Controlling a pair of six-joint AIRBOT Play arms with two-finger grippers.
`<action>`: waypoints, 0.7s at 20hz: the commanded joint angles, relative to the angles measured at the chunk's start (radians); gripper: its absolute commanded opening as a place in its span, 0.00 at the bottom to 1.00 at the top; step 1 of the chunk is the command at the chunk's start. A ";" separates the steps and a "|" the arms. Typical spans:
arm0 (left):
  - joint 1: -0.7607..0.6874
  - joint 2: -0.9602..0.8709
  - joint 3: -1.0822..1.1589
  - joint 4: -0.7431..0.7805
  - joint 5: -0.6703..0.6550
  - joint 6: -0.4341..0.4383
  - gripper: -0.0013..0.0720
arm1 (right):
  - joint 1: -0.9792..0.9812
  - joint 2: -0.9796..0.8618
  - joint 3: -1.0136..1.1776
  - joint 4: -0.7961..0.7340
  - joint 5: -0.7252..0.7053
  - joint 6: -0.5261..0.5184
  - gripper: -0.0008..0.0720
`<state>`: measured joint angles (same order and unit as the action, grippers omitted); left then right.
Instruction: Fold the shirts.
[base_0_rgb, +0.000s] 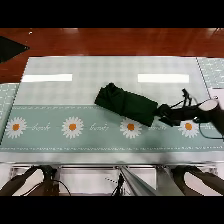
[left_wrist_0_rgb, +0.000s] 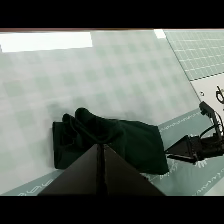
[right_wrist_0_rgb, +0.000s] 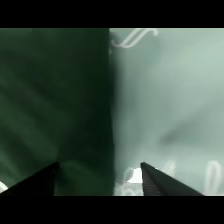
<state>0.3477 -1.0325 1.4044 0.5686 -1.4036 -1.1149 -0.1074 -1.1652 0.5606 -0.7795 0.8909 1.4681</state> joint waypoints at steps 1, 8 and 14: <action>0.001 0.000 0.000 0.005 0.000 0.000 0.04 | 0.106 -0.039 -0.087 0.233 -0.245 -0.048 0.83; 0.001 -0.003 0.000 0.005 0.001 0.000 0.04 | 0.105 0.006 0.034 0.422 -0.215 -0.301 0.05; -0.037 -0.003 -0.055 0.005 0.082 0.001 0.04 | -0.184 0.267 0.402 -0.086 0.198 0.078 0.05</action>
<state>0.3305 -1.0355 1.3773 0.5735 -1.3632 -1.1149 -0.1665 -0.9981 0.8055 -0.6258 0.8768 1.3693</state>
